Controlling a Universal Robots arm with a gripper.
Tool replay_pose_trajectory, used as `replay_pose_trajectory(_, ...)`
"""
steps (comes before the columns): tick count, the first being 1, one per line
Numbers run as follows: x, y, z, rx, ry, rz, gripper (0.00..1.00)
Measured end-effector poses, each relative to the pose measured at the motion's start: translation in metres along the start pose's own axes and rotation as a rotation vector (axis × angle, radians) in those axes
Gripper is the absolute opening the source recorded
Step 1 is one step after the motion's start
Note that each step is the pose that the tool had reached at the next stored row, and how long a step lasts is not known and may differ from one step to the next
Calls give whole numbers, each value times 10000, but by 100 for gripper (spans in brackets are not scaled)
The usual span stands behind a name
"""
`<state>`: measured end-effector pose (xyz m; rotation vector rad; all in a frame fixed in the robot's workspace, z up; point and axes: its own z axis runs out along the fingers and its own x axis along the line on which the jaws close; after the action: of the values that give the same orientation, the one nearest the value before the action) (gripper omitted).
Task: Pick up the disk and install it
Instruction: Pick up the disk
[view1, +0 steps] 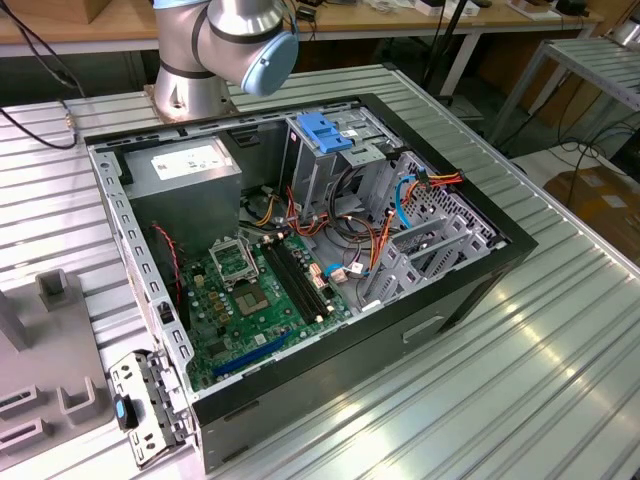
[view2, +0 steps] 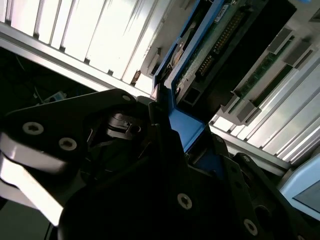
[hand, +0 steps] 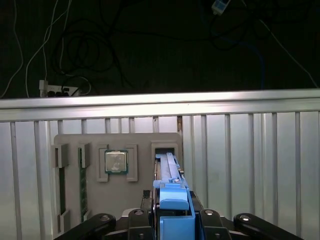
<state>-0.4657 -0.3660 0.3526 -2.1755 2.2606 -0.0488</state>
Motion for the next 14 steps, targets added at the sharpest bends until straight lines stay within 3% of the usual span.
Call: replay_pose_trajectory(14,3,-4,-163,0,-5,0,37)
